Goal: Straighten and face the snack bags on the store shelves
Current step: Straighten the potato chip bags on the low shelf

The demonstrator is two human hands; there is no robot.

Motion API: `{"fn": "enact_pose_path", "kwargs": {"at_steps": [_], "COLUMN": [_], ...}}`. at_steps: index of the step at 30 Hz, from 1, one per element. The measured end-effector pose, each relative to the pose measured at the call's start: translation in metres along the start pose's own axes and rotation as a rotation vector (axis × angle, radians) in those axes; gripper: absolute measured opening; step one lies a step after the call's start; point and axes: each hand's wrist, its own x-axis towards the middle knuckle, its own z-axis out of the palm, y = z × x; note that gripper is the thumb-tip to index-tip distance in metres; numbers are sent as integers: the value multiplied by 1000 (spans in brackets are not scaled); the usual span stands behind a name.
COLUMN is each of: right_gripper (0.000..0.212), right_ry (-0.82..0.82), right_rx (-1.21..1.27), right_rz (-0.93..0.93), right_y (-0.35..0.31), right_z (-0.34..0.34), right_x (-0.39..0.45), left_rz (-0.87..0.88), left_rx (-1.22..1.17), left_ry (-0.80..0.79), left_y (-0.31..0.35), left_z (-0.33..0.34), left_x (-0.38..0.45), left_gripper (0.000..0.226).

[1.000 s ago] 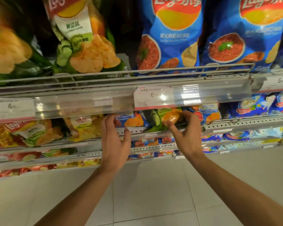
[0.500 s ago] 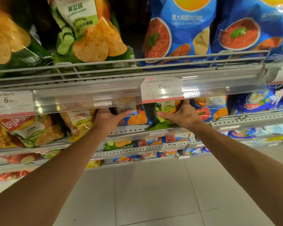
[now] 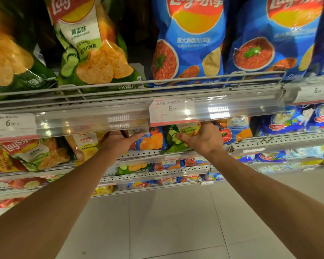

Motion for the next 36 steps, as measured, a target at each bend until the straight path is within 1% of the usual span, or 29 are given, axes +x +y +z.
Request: {"fn": "enact_pose_path", "kwargs": {"at_steps": [2,6,9,12,14,16,19,21,23,24,26,27,29,33,36], "right_gripper": [49,65,67,68,72,68,54,54,56,58,58,57,55,55,57], "right_ry": [31,94,121,102,98,82,49,79,130,150,170,174,169,146,143], "right_rx": [43,138,158,146,153,198,352,423,466,471,487,497,506,535,535], "right_rz": [12,-6,-24,-65,-80,-66,-14,25,71,92,112,108,99,99,91], "right_y": [2,12,27,43,53,64,88,106,122,128,138,140,142,144,144], "right_z": [-7,-22,-36,-49,-54,-58,-63,-67,-70,-73,-77,-78,-80,-82,-86], "right_x": [-8,-27,-40,-52,-59,-62,-69,-76,-83,-85,-88,-90,-92,-97,-98], "left_rz": [25,126,175,145,146,152,151,175,178,166,150,150,145,145,163], "left_rx": [-36,-127,-186,-244,-299,-338,-296,-269,-256,-236,-213,-218,-241,-253,-250], "left_ry": [14,44,107,136,179,203,199,165,159,176,224,236,222,192,190], "left_y": [1,2,4,9,13,16,22,27,35,39,43,44,44,44,43], "left_z": [3,13,26,40,48,54,66,76,87,91,95,95,94,95,95], "left_x": [-4,-15,-24,-32,-34,-36,-40,-42,-44,-45,-45,-46,-46,-43,-42], "left_gripper": [48,47,39,53,54,53,49,42,44,45,32,30,33,25,35]}}
